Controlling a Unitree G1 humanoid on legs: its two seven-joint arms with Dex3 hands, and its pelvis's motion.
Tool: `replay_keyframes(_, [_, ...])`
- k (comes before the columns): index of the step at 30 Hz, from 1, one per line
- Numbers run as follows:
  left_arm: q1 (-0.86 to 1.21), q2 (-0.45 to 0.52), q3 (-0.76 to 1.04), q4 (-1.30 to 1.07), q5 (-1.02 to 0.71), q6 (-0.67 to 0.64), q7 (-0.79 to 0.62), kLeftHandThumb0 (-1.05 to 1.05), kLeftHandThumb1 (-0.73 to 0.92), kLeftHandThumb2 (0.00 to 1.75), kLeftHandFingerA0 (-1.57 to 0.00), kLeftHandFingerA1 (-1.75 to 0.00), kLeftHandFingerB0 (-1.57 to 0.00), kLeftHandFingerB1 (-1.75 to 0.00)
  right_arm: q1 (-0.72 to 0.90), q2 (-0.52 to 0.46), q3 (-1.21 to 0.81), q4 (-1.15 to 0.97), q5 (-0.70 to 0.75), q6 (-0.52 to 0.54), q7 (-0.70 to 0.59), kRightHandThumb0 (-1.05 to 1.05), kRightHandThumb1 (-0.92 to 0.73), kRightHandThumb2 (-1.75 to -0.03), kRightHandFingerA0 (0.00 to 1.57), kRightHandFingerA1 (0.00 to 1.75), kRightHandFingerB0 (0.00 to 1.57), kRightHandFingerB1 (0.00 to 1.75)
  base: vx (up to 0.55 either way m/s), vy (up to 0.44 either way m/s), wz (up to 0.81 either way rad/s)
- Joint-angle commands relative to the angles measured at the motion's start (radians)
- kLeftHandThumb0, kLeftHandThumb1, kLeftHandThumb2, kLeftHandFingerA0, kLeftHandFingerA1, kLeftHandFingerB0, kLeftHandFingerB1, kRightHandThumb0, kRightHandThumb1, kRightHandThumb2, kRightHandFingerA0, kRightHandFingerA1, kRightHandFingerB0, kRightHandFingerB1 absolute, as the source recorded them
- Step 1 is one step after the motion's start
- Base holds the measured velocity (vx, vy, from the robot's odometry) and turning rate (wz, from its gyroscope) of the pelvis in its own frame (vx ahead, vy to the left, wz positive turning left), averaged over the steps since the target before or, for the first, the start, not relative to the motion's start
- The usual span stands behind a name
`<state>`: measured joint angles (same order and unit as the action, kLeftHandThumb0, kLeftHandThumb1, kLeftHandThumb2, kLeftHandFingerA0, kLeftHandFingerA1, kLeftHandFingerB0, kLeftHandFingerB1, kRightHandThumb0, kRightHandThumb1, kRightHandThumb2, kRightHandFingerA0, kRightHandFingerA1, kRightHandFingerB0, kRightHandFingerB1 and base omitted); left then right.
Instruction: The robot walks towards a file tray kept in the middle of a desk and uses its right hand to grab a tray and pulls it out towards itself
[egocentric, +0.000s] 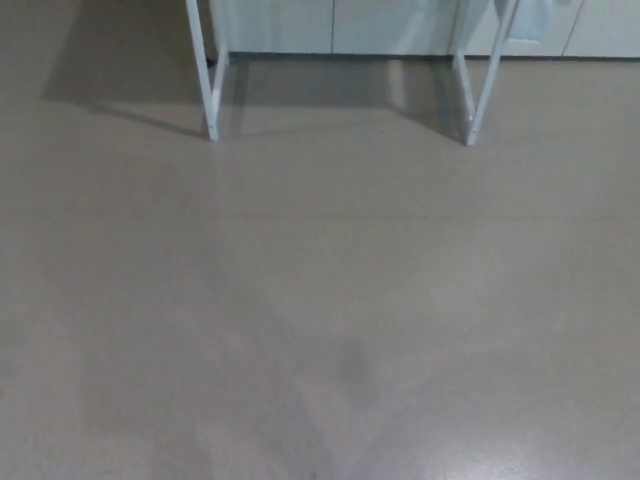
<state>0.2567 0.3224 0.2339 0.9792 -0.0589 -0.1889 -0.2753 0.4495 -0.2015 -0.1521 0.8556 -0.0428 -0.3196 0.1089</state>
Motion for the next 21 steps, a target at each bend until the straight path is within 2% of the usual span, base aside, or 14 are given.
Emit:
replay_keyframes(1, [-0.007,0.029,-0.004,0.010,0.005,-0.050,0.002,-0.20,0.28,1.02,-0.40,-0.98,-0.33,-0.79,-0.006,-0.003,0.001,0.024,0.012,-0.048,0.004,-0.20,-0.44,-0.89,0.50,0.69,0.28,0.56,0.25,0.405,-0.13])
replay_keyframes(2, [-0.008,0.030,-0.004,0.009,0.001,-0.043,0.001,-0.16,0.29,1.00,-0.51,-0.79,-0.37,-0.69,-0.012,-0.002,0.003,0.033,0.010,-0.051,0.000,-0.20,-0.43,-0.89,0.52,0.70,0.28,0.56,0.23,0.387,-0.16])
replay_keyframes(3, [-0.010,0.029,-0.003,0.011,-0.003,-0.040,-0.001,-0.19,0.26,1.02,-0.40,-1.02,-0.32,-0.80,-0.014,-0.003,0.005,0.036,0.008,-0.052,-0.003,-0.20,-0.43,-0.88,0.53,0.71,0.29,0.57,0.06,0.236,0.12])
replay_keyframes(4, [-0.011,0.030,-0.005,0.003,-0.003,-0.036,-0.001,-0.15,0.29,1.00,-0.50,-0.78,-0.36,-0.69,-0.010,-0.001,0.003,0.026,0.014,-0.048,0.002,-0.19,-0.44,-0.89,0.53,0.71,0.28,0.56,0.10,0.177,-0.07])
replay_keyframes(5, [-0.012,0.030,-0.006,0.008,-0.003,-0.041,0.001,-0.17,0.27,1.02,-0.40,-0.99,-0.33,-0.78,-0.011,-0.001,0.004,0.027,0.014,-0.051,0.001,-0.20,-0.43,-0.88,0.52,0.71,0.28,0.56,0.13,0.157,0.00])
replay_keyframes(6, [-0.012,0.031,-0.006,0.012,-0.003,-0.048,-0.004,-0.15,0.29,1.01,-0.50,-0.79,-0.37,-0.69,-0.022,-0.003,0.004,0.051,0.010,-0.062,-0.004,-0.20,-0.43,-0.88,0.53,0.70,0.29,0.57,0.11,0.093,-0.02])
replay_keyframes(8, [-0.022,0.031,-0.006,0.009,-0.005,-0.045,-0.002,-0.16,0.28,1.00,-0.53,-0.80,-0.39,-0.70,-0.029,-0.004,0.006,0.040,0.008,-0.056,-0.008,-0.22,-0.62,-0.58,0.56,0.64,0.38,0.48,0.10,0.058,0.04])
replay_keyframes(11, [-0.023,0.031,-0.009,0.002,-0.003,-0.044,0.001,-0.20,0.27,1.01,-0.40,-0.99,-0.33,-0.79,-0.020,-0.004,0.009,0.017,0.006,-0.054,-0.011,-0.21,-0.63,-0.58,0.57,0.66,0.39,0.48,0.10,-0.035,0.11])
replay_keyframes(13, [-0.024,0.034,-0.013,-0.002,0.003,-0.048,0.004,-0.17,0.29,1.00,-0.51,-0.79,-0.36,-0.69,-0.009,-0.003,0.012,-0.011,0.005,-0.043,-0.008,-0.21,-0.63,-0.58,0.55,0.64,0.38,0.48,0.09,-0.142,0.06])
replay_keyframes(14, [-0.029,0.033,-0.013,0.002,0.002,-0.049,0.004,-0.19,0.28,1.01,-0.42,-1.00,-0.32,-0.77,-0.017,-0.003,0.011,-0.005,0.006,-0.043,-0.008,-0.19,-0.43,-0.88,0.51,0.69,0.29,0.57,0.15,-0.191,0.10])
replay_keyframes(15, [-0.039,0.034,-0.013,0.013,0.001,-0.052,0.004,-0.17,0.29,1.00,-0.53,-0.80,-0.36,-0.68,-0.029,-0.007,0.014,0.007,0.001,-0.044,-0.010,-0.21,-0.43,-0.88,0.53,0.70,0.29,0.56,0.19,-0.241,0.14])
replay_keyframes(16, [-0.047,0.035,-0.013,0.028,0.002,-0.054,0.006,-0.21,0.28,0.99,-0.42,-1.00,-0.33,-0.78,-0.032,-0.010,0.015,0.010,-0.002,-0.041,-0.012,-0.21,-0.44,-0.88,0.54,0.70,0.29,0.56,0.18,-0.226,0.13])
replay_keyframes(18, [-0.056,0.033,-0.008,0.036,-0.005,-0.053,0.004,-0.16,0.29,1.00,-0.52,-0.79,-0.37,-0.69,-0.037,-0.008,0.012,0.012,0.009,-0.039,-0.004,-0.21,-0.44,-0.88,0.53,0.70,0.29,0.57,0.22,-0.342,0.15])
replay_keyframes(21, [-0.052,0.037,-0.015,0.016,0.000,-0.049,-0.001,-0.17,0.30,1.00,-0.41,-0.95,-0.34,-0.74,-0.036,-0.010,0.015,0.004,0.010,-0.036,-0.005,-0.21,-0.43,-0.88,0.54,0.71,0.29,0.57,0.20,-0.232,0.09])
